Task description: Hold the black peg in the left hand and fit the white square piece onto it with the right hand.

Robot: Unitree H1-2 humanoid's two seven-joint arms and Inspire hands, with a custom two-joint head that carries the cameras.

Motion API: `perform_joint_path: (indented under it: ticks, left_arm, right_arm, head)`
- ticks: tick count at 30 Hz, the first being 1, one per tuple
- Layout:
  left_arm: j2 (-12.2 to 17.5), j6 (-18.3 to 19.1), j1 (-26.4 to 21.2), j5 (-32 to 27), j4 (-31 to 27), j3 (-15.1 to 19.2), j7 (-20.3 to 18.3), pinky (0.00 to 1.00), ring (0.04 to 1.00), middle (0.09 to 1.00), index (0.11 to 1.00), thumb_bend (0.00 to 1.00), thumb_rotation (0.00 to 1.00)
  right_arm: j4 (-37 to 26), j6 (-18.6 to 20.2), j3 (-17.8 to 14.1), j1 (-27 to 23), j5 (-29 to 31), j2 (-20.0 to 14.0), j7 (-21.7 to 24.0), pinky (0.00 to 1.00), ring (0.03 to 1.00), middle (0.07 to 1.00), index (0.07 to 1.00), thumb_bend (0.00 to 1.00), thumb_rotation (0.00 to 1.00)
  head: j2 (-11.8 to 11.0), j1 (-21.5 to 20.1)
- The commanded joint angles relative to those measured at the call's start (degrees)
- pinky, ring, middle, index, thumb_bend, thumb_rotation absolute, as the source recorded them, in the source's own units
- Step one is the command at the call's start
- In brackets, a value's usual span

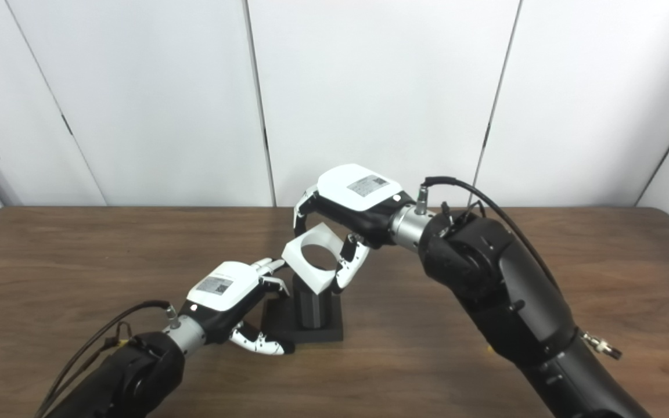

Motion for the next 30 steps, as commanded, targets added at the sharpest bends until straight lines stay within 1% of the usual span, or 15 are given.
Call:
perform_joint_path:
  ticks: [1,5,10,16,20,30]
  left_arm:
    - [-1.2,-0.2,2.2,1.8,1.8,-3.7,-5.9,0.83,0.956,0.960,0.635,0.95,0.28]
    - [-1.1,0.4,2.2,2.2,1.4,-3.9,-6.4,0.84,0.960,0.962,0.640,0.95,0.30]
    - [-1.1,0.7,2.4,1.8,0.8,-3.7,-6.6,0.84,0.963,0.966,0.637,0.95,0.29]
    - [-1.2,0.9,2.6,2.0,0.6,-3.9,-6.6,0.83,0.953,0.959,0.636,0.95,0.28]
    - [-1.3,1.3,2.7,1.9,0.3,-3.9,-6.8,0.83,0.955,0.962,0.638,0.95,0.27]
    - [-1.2,1.2,2.8,1.6,-0.2,-3.7,-7.1,0.84,0.953,0.964,0.637,0.95,0.28]
  right_arm:
    - [-0.9,-0.9,-0.3,-3.4,-0.2,0.3,-0.8,0.89,0.858,0.765,0.477,0.52,0.14]
    - [-0.2,-0.7,0.4,-3.5,-0.4,0.6,-0.3,0.90,0.865,0.766,0.477,0.52,0.13]
    - [1.3,-1.0,1.0,-3.5,-0.2,0.9,-0.7,0.90,0.859,0.765,0.477,0.52,0.13]
    - [2.0,-1.3,1.4,-3.4,0.0,0.7,-0.7,0.90,0.859,0.766,0.477,0.52,0.13]
    - [2.3,-1.4,1.8,-3.4,-0.2,0.5,-0.5,0.90,0.860,0.767,0.477,0.52,0.13]
    - [3.5,-2.8,2.9,-3.0,-0.7,0.2,-0.6,0.89,0.849,0.760,0.478,0.52,0.13]
  head:
    - [0.0,0.2]
    - [0.2,0.4]
    - [0.3,0.5]
    - [0.8,0.7]
    - [0.9,0.9]
    - [1.3,1.0]
